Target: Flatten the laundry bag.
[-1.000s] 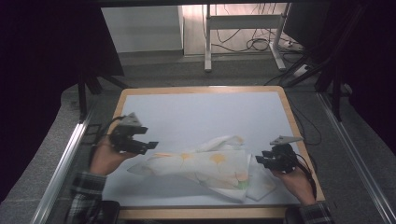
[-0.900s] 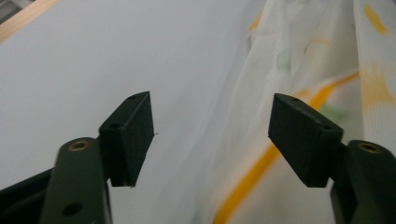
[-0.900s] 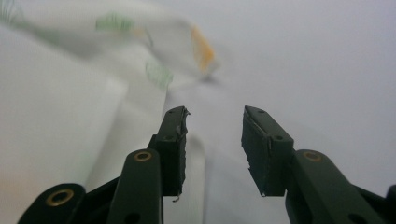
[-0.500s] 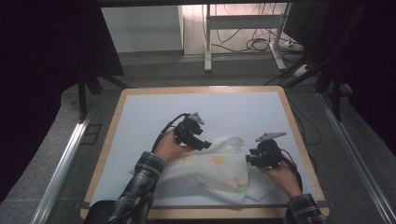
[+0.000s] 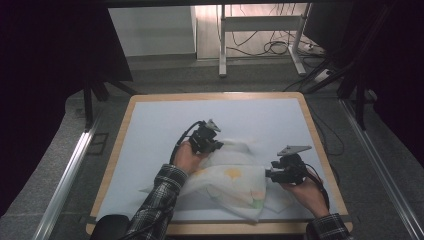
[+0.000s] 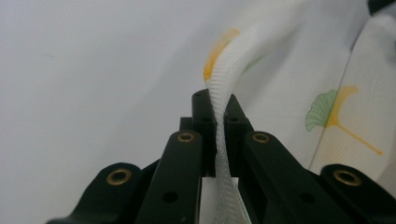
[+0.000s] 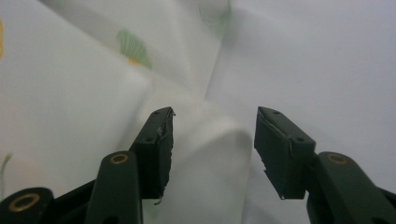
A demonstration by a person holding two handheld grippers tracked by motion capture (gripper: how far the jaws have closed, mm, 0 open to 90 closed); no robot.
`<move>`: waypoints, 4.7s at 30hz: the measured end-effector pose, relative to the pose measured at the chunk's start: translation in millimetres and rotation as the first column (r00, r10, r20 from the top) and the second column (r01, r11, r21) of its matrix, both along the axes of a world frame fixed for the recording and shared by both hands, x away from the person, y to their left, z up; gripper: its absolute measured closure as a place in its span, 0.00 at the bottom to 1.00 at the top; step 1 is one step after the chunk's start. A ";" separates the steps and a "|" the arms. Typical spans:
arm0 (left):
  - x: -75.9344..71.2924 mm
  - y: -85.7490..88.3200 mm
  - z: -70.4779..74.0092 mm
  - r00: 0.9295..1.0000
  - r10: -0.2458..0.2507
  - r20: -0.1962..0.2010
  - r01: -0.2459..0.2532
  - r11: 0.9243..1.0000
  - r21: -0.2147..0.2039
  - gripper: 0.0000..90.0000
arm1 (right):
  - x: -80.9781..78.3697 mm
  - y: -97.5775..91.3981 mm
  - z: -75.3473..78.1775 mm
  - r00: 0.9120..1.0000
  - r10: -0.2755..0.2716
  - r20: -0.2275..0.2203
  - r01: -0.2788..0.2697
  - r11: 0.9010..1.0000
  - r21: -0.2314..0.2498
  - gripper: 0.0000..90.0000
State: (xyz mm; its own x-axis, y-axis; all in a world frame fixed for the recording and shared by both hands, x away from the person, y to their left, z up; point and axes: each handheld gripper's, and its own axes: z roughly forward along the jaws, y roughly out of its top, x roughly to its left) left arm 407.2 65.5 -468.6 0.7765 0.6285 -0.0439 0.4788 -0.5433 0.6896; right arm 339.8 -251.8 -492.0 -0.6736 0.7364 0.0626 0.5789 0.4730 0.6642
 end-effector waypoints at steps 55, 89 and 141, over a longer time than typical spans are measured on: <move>11.1 152.5 13.8 0.914 0.405 0.036 -0.405 0.914 0.000 0.97 | -14.3 44.6 16.7 0.987 0.145 -0.067 -0.147 0.989 -0.023 0.99; -68.5 179.4 -64.9 0.933 0.346 -0.095 -0.340 0.937 0.076 0.59 | 65.0 66.4 -24.8 1.000 -0.018 0.025 0.021 0.993 -0.116 0.69; -94.6 161.2 -51.3 0.967 0.253 -0.022 -0.254 0.964 -0.076 0.26 | -21.9 -6.8 -10.2 0.988 0.148 -0.049 -0.147 0.989 0.037 0.30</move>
